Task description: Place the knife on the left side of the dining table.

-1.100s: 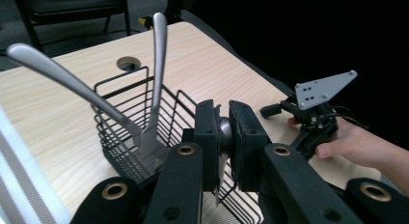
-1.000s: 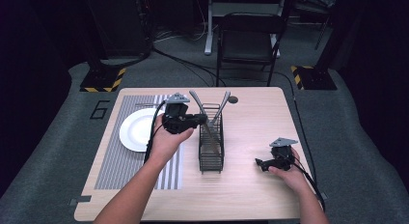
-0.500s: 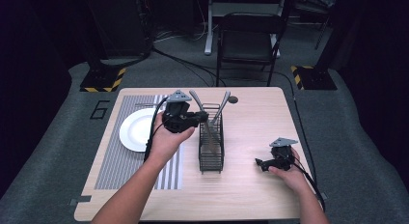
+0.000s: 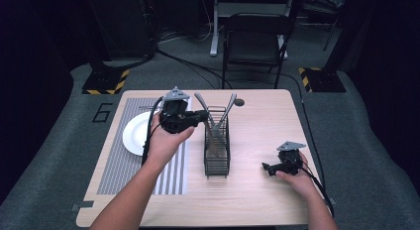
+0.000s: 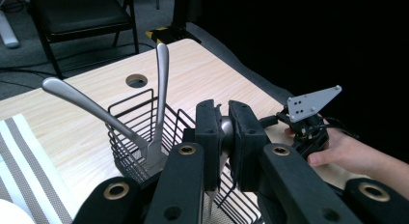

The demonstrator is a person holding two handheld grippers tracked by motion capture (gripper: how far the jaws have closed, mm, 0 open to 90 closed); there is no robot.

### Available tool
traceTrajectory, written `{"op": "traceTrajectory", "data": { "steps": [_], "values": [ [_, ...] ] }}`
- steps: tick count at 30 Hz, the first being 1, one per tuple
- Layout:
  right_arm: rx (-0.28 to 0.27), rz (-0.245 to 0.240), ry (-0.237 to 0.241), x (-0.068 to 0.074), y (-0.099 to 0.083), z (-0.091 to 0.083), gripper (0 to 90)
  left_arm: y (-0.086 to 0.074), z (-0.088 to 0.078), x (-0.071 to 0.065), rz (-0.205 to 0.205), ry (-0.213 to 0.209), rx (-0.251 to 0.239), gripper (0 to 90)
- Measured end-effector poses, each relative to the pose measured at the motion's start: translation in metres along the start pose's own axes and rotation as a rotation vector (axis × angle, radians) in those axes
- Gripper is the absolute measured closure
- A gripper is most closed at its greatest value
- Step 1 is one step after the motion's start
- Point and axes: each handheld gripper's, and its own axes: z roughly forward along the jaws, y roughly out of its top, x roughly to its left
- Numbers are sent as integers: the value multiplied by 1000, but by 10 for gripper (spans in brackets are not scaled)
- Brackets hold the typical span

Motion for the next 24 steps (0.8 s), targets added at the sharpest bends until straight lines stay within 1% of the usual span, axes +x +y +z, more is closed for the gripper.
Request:
{"op": "traceTrajectory", "data": {
  "steps": [4, 8, 12, 13, 16, 20, 24],
  "values": [
    [-2, -2, -2, 0, 0, 0, 0, 3, -7, 1, -14, 7, -6, 835],
    [-1, -2, -2, 0, 0, 0, 0, 6, -14, 2, -26, 8, -23, 834],
    [-3, -2, -2, 0, 0, 0, 0, 8, -19, 3, -29, 10, -31, 834],
    [-1, 0, 0, 0, 0, 0, 0, 9, -22, 3, -42, 13, -39, 834],
    [-2, -2, -2, 0, 0, 0, 0, 11, -25, 3, -45, 19, -42, 835],
    [0, 0, 0, 0, 0, 0, 0, 15, -33, 4, -58, 25, -60, 835],
    [-2, -2, -2, 0, 0, 0, 0, 18, -39, 6, -69, 16, -71, 835]
  ]
}}
